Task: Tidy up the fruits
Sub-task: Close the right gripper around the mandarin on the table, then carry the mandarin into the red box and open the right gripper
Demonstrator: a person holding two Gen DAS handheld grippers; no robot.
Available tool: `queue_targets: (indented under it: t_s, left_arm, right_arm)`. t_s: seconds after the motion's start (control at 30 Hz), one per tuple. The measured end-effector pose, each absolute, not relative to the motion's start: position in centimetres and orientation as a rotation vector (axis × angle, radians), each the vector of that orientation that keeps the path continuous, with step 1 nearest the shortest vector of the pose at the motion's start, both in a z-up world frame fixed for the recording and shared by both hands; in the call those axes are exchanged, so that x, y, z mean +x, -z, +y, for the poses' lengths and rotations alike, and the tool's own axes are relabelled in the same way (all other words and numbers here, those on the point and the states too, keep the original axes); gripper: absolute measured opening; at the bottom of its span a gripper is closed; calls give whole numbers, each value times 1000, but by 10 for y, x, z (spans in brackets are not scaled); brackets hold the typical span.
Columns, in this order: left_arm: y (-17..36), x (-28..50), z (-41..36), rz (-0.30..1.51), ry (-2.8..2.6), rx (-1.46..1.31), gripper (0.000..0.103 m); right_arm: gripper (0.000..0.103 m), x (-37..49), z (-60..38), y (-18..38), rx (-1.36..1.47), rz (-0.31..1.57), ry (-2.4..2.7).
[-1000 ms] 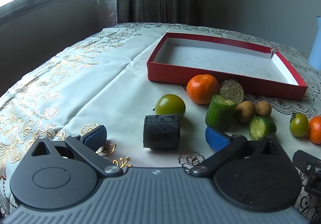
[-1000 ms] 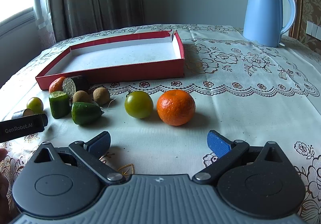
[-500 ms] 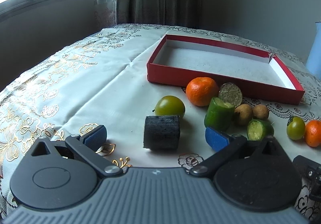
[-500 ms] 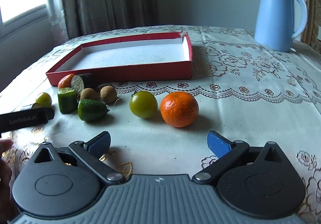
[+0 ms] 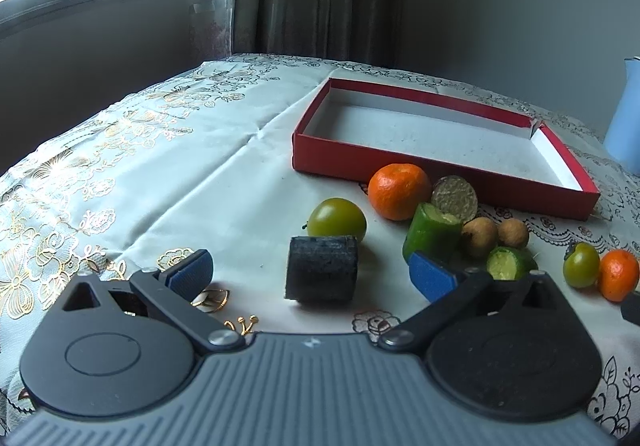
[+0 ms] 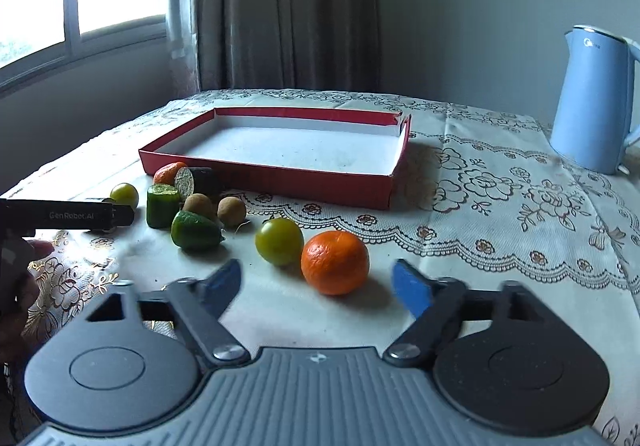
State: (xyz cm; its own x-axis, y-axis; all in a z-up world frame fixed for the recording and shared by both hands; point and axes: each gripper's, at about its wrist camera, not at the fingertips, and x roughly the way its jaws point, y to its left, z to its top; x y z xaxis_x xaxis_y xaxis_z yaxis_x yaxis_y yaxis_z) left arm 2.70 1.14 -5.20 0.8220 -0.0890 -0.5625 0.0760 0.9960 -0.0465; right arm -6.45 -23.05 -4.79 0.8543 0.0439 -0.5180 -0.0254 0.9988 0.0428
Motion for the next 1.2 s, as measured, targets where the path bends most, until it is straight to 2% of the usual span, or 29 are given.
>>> queue_targets:
  t_s: [0.03,0.07,0.37,0.43,0.67,0.8,0.97,1.2]
  left_arm:
    - [52,27,11,600,89,-24,103]
    - [52,27,12,600,89,-25,103]
    - [52,28,12,604,92,-30,103]
    - [52,29,12,605,92,-31,103]
    - [52,29,12,605,92,-32,103]
    - [52,29,12,608,91,-31,103]
    - [53,31,10,613,85,-25,103]
    - [54,33,9,620,78,-17,103]
  right_arm:
    - [53,-62,-232,48,38,556,-44]
    - [52,-59,-234,49,37,572,-47]
    - [52,-40,-241,55,12,595,-45]
    - [42,-36,-243,58,16,603,-54]
    - [41,-44,-246,54,60,578,-68]
    - [41,-45,-248,29,75,477,-55]
    - [41,9,-245,5,82,453,-70]
    - [41,104,-241,37,72,586,-13]
